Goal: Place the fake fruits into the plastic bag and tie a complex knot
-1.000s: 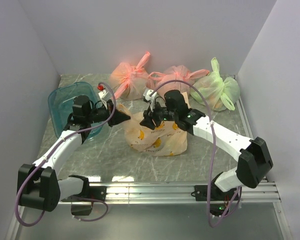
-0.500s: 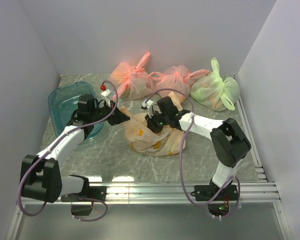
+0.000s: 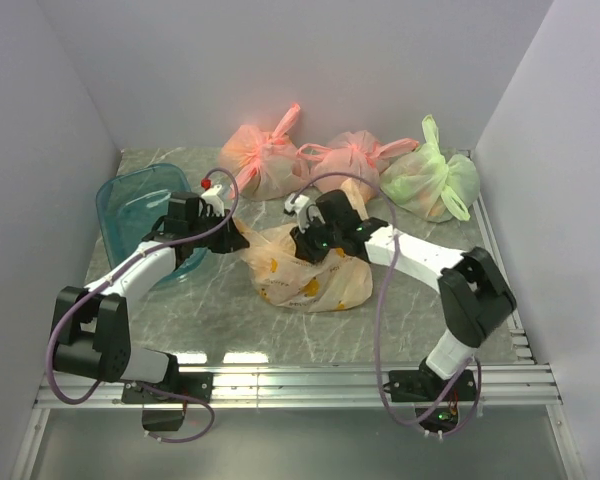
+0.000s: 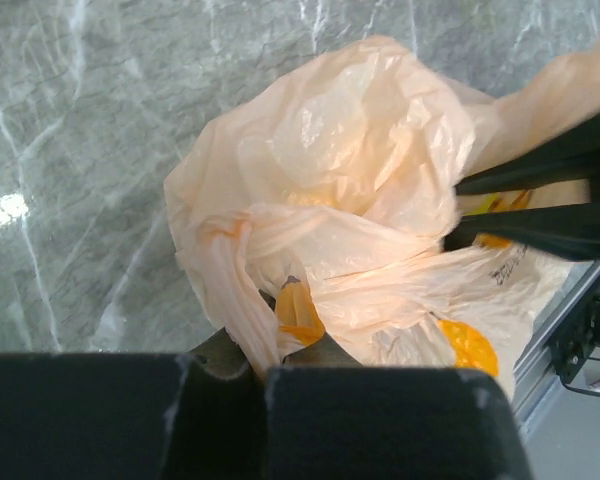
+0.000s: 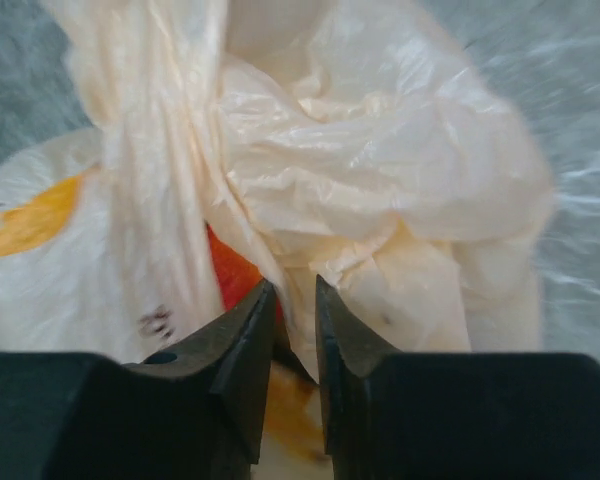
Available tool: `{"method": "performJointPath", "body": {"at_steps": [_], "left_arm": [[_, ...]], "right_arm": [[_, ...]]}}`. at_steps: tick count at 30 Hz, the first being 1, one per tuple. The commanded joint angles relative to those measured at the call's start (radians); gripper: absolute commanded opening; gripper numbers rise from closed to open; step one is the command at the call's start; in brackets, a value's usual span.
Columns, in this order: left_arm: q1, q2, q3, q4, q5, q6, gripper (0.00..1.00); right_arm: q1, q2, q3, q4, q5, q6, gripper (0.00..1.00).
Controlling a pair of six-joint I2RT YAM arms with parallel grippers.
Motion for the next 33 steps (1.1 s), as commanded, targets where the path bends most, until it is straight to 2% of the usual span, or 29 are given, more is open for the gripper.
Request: {"method": "performJointPath", "body": {"at_steps": [1, 5, 7, 12, 16, 20, 26, 28, 29, 30, 31, 33], "left_arm": [[-0.009, -0.019, 0.042, -0.013, -0.028, 0.001, 0.01], [-0.015, -0.021, 0.041, -0.008, -0.023, -0.003, 0.01], [-0.017, -0.021, 0.039, -0.008, -0.029, -0.006, 0.01], [-0.017, -0.016, 0.049, -0.007, -0.018, -0.020, 0.01], [-0.017, -0.012, 0.061, -0.016, -0.014, -0.022, 0.00], [-0.015, -0.010, 0.069, -0.025, -0.018, -0.006, 0.00], [-0.015, -0.027, 0.061, -0.022, 0.002, -0.003, 0.00], [-0.015, -0.032, 0.061, -0.019, 0.017, 0.000, 0.01], [-0.015, -0.035, 0.062, -0.016, 0.029, 0.004, 0.01], [-0.015, -0.035, 0.065, -0.018, 0.035, 0.009, 0.01], [-0.015, -0.036, 0.073, -0.019, 0.037, 0.012, 0.01], [-0.015, -0.038, 0.079, -0.019, 0.046, 0.018, 0.00]], "right_arm": [[0.001, -0.129, 0.087, -0.021, 0.058, -0.025, 0.33], [0.001, -0.165, 0.101, -0.052, -0.009, 0.014, 0.49], [0.002, -0.174, 0.085, -0.049, -0.047, 0.029, 0.67], [0.001, -0.082, 0.053, -0.050, -0.040, -0.009, 0.68], [0.002, -0.024, 0.032, -0.021, 0.017, -0.061, 0.61], [0.002, -0.034, 0.052, -0.030, 0.031, -0.059, 0.59], [-0.031, -0.294, 0.138, -0.125, -0.101, 0.076, 0.71], [-0.103, -0.347, 0.119, -0.141, -0.148, 0.125, 0.73], [-0.145, -0.391, 0.102, -0.141, -0.172, 0.173, 0.84], [-0.182, -0.414, 0.083, -0.141, -0.185, 0.182, 0.87], [-0.268, -0.437, 0.031, -0.124, -0.189, 0.188, 0.88], [-0.344, -0.503, -0.020, -0.107, -0.199, 0.170, 0.90]]}}
